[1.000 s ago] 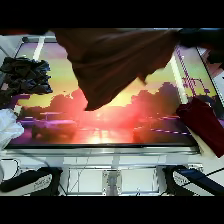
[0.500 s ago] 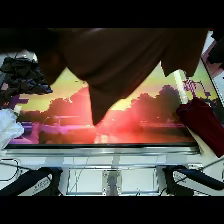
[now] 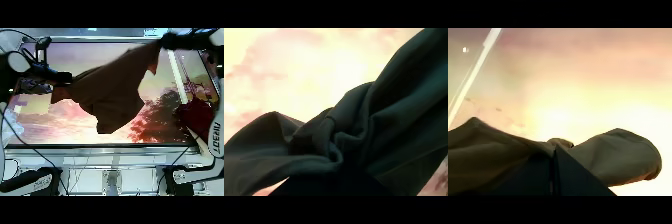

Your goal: Fold the shirts.

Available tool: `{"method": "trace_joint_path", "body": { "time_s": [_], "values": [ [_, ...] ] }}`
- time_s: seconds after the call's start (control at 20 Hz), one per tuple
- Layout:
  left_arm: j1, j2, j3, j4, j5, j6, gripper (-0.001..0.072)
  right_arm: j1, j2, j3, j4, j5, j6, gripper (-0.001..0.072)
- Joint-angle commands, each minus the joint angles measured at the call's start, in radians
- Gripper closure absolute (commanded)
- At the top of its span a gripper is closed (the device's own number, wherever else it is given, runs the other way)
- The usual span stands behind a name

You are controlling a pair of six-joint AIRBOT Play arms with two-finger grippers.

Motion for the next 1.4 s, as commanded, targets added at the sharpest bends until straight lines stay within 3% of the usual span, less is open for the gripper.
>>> {"method": "trace_joint_path", "body": {
  "time_s": [0.0,0.25,0.3,0.35,0.4,0.55,0.6,0.65,0.7,0.8,0.85,0.9,1.15,1.2,1.25,1.3,1.35],
  "values": [
    [0.0,-0.098,-0.018,0.014,0.087,-0.017,0.0698,0.1,-0.114,-0.079,-0.009,-0.013,-0.036,0.0685],
    [0.0,-0.169,-0.018,0.168,0.088,-0.104,0.0698,0.277,-0.233,-0.089,-0.023,-0.325,-0.021,0.0669],
    [0.0,-0.169,-0.018,0.215,0.084,-0.12,0.0698,0.299,-0.236,-0.089,-0.051,-0.354,-0.021,0.0602],
    [0.001,-0.169,-0.018,0.27,0.07,-0.143,0.0698,0.312,-0.236,-0.085,-0.11,-0.36,-0.02,0.0453],
    [0.002,-0.169,-0.018,0.335,0.045,-0.162,0.0698,0.314,-0.235,-0.08,-0.168,-0.343,-0.017,0.0366],
    [0.004,-0.169,-0.018,0.462,-0.019,-0.181,0.0696,0.273,-0.235,-0.044,-0.377,-0.12,0.082,0.0367],
    [0.005,-0.169,-0.018,0.461,-0.016,-0.181,0.0659,0.254,-0.234,-0.037,-0.422,-0.027,0.101,0.0367],
    [0.007,-0.169,-0.018,0.459,-0.011,-0.181,0.0562,0.232,-0.23,-0.036,-0.446,0.071,0.108,0.0367],
    [0.008,-0.169,-0.018,0.457,-0.007,-0.181,0.0517,0.21,-0.226,-0.036,-0.447,0.163,0.108,0.0367],
    [0.008,-0.171,-0.018,0.457,-0.005,-0.177,0.0547,0.174,-0.212,-0.045,-0.389,0.326,0.083,0.0367],
    [0.008,-0.173,-0.018,0.457,-0.005,-0.177,0.0623,0.163,-0.204,-0.059,-0.335,0.393,0.077,0.0367],
    [0.008,-0.175,-0.018,0.456,-0.005,-0.177,0.0635,0.157,-0.197,-0.078,-0.291,0.446,0.078,0.0367],
    [0.008,-0.178,-0.018,0.454,0.0,-0.175,0.0635,0.186,-0.153,-0.3,-0.045,0.475,0.11,0.0356],
    [0.008,-0.179,-0.018,0.454,0.009,-0.168,0.0612,0.206,-0.153,-0.349,0.015,0.476,0.115,0.0246],
    [0.008,-0.179,-0.018,0.453,0.014,-0.154,0.0491,0.231,-0.153,-0.397,0.067,0.475,0.115,0.0179],
    [0.008,-0.181,-0.018,0.454,0.015,-0.136,0.034,0.261,-0.153,-0.444,0.101,0.466,0.115,0.0167],
    [0.008,-0.186,-0.018,0.454,0.009,-0.124,0.0317,0.299,-0.153,-0.494,0.123,0.439,0.115,0.0167]
  ]
}}
